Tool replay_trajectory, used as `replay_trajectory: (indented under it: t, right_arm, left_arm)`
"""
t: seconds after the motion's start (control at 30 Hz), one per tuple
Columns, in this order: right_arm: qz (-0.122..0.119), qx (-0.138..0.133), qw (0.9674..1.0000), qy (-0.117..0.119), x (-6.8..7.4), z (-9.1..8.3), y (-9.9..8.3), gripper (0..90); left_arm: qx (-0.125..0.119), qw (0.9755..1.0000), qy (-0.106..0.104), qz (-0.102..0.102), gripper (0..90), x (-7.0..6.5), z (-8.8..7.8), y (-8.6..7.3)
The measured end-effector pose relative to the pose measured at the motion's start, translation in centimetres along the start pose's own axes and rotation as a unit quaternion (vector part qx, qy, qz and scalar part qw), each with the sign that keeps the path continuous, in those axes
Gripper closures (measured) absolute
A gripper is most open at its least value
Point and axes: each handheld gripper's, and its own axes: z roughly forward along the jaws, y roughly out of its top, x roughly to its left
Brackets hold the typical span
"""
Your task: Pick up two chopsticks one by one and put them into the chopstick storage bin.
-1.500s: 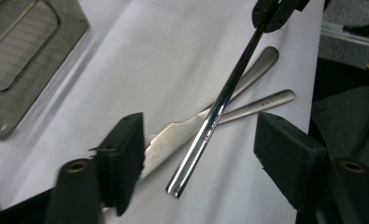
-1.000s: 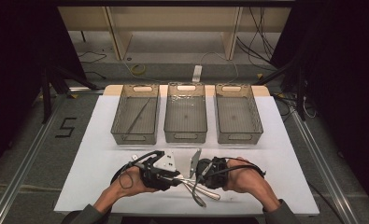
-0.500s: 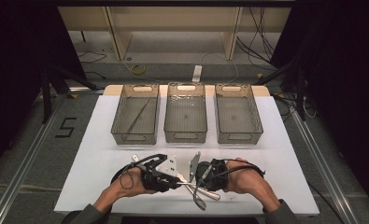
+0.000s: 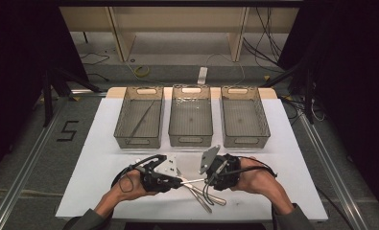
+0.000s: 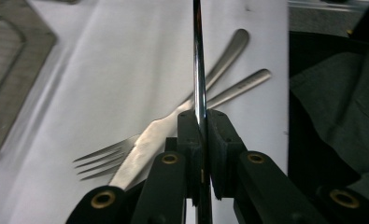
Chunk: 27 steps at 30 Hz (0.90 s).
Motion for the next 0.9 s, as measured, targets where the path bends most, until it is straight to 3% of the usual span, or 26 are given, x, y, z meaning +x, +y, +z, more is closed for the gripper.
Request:
replay_trajectory:
  t: [0.07,0.13,0.27,0.33,0.37,0.43,0.53,0.7,0.9]
  right_arm:
    - [0.022,-0.028,0.9992,-0.019,-0.3,-0.6,0.0,57.0]
    - [0.042,-0.047,0.9977,-0.024,-0.3,-0.9,0.1,51.2]
    - [0.070,-0.079,0.9940,-0.028,-0.5,-0.8,0.1,43.8]
    - [0.084,-0.088,0.9920,-0.034,-0.7,-0.7,0.0,41.7]
    - [0.092,-0.094,0.9907,-0.035,-0.8,-0.6,-0.1,40.9]
    - [0.104,-0.097,0.9893,-0.035,-1.0,-0.4,-0.3,39.8]
    - [0.114,-0.093,0.9884,-0.040,-1.2,0.0,-0.5,38.9]
    - [0.131,-0.092,0.9863,-0.038,-1.3,0.3,-1.0,39.7]
    - [0.159,-0.096,0.9817,-0.040,-1.4,1.1,-2.0,35.3]
  left_arm:
    - [-0.007,0.9997,0.015,-0.017,83.9,0.4,-0.3,0.0]
    - [-0.017,0.9987,0.031,-0.038,83.9,0.9,-0.6,-0.1]
    - [-0.036,0.9943,0.061,-0.080,83.9,1.8,-1.4,-0.5]
    - [-0.052,0.9909,0.071,-0.101,83.9,2.2,-1.8,-0.8]
    - [-0.052,0.9909,0.071,-0.101,83.9,2.2,-1.8,-0.8]
    - [-0.060,0.9862,0.091,-0.124,83.9,2.7,-2.4,-1.2]
    - [-0.069,0.9811,0.110,-0.143,83.9,3.2,-3.1,-1.5]
    - [-0.087,0.9700,0.145,-0.174,83.9,4.4,-4.6,-2.5]
    - [-0.107,0.9532,0.185,-0.213,83.9,6.0,-6.7,-4.4]
